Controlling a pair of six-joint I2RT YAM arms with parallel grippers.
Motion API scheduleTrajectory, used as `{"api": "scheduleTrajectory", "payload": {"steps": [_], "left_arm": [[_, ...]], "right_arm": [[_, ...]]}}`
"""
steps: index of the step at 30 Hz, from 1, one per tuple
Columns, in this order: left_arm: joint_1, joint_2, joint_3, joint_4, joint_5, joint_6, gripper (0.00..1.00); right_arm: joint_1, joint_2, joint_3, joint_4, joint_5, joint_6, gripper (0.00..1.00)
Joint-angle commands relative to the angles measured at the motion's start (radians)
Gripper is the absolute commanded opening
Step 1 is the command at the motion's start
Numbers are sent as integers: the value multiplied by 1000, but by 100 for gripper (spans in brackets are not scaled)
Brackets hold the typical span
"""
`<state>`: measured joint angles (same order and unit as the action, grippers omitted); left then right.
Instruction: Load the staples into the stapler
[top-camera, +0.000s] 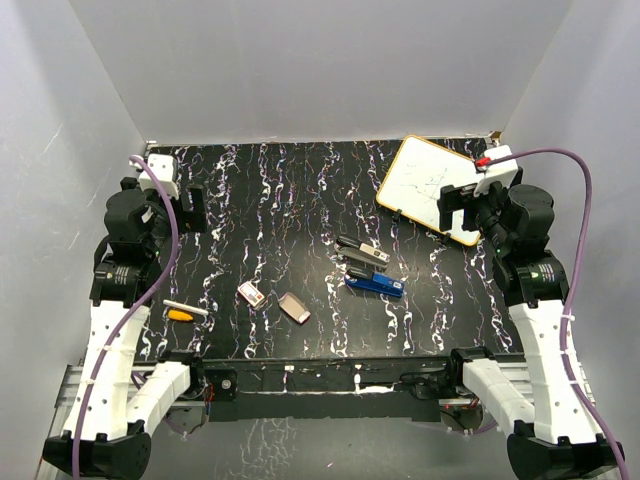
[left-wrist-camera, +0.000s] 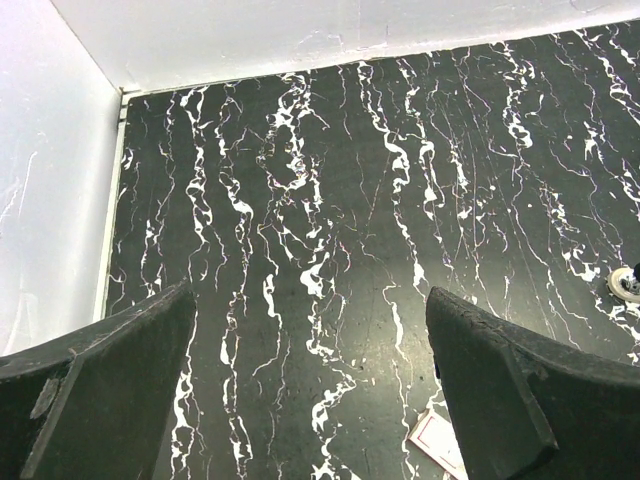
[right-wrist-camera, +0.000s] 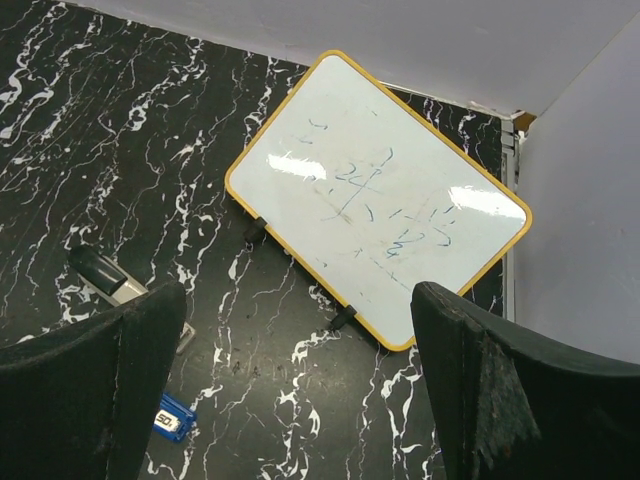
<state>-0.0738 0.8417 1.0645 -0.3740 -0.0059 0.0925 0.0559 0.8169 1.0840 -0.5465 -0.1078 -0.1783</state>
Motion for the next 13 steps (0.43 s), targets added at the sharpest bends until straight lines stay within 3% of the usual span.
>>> {"api": "scheduleTrajectory", "payload": {"steps": [1,13], "left_arm": [[8,-18,-4,20,-11,-10,97],[8,-21,-9,20,-2,-6,97]], "right_arm": [[-8,-11,2,52,35,14,99],[-11,-13,-3,57,52,22,99]]}}
